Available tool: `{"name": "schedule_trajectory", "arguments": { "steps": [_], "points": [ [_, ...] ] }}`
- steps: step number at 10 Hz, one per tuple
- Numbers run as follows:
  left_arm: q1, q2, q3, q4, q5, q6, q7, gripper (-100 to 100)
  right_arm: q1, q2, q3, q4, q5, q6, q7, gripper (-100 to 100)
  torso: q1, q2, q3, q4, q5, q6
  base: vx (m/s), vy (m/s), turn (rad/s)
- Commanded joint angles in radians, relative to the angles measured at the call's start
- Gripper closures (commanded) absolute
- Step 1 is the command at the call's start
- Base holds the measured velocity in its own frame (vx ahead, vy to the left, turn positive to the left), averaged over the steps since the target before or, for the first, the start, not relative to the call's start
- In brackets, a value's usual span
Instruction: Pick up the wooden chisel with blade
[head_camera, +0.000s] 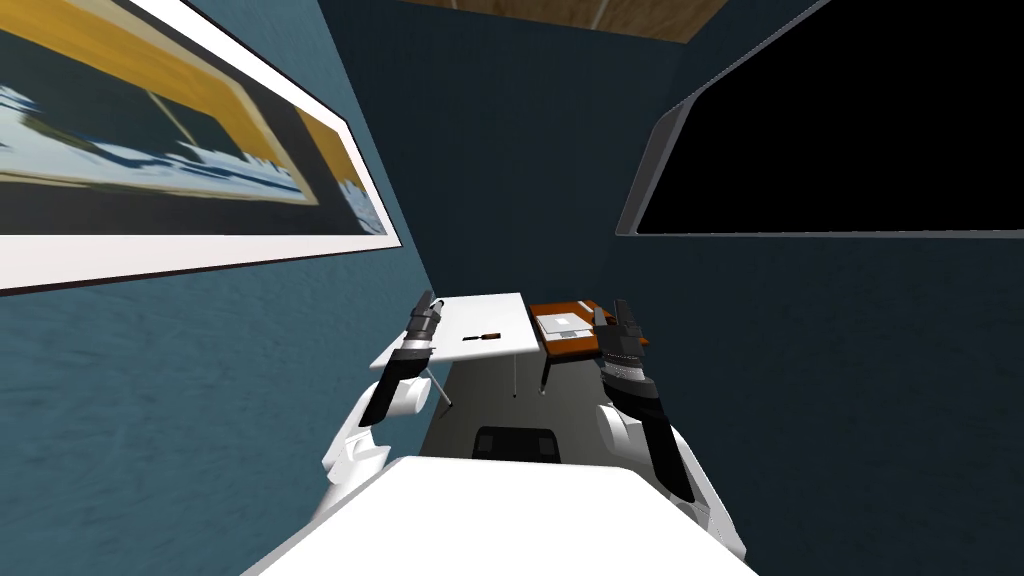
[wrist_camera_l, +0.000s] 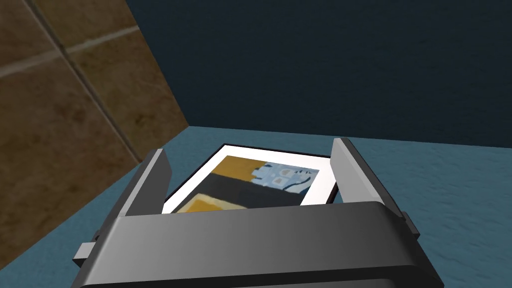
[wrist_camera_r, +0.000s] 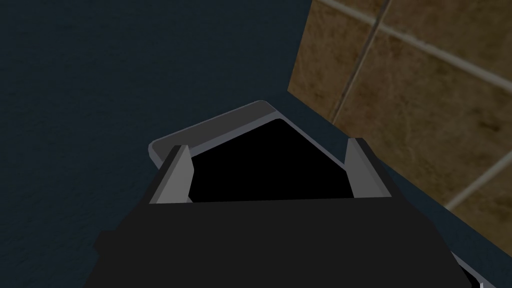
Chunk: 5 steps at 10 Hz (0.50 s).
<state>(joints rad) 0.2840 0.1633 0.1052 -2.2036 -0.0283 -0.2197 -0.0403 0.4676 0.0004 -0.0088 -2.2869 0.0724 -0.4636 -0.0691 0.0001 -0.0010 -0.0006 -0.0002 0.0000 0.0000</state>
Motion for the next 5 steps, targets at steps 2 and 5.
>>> {"name": "schedule_trajectory", "arguments": {
  "steps": [2, 5],
  "points": [
    [-0.013, 0.003, 0.007, -0.001, 0.002, 0.067, -0.004, -100, 0.0, 0.0, 0.0, 0.0, 0.0, 0.0, 0.0, 0, 0.0, 0.0, 0.0, 0.0, 0.0, 0.0, 0.006, 0.0, 0.005],
    [-0.045, 0.007, 0.022, 0.003, 0.005, 0.141, -0.012, -100, 0.0, 0.0, 0.0, 0.0, 0.0, 0.0, 0.0, 0, 0.0, 0.0, 0.0, 0.0, 0.0, 0.0, 0.008, -0.001, 0.011]
  ]
}}
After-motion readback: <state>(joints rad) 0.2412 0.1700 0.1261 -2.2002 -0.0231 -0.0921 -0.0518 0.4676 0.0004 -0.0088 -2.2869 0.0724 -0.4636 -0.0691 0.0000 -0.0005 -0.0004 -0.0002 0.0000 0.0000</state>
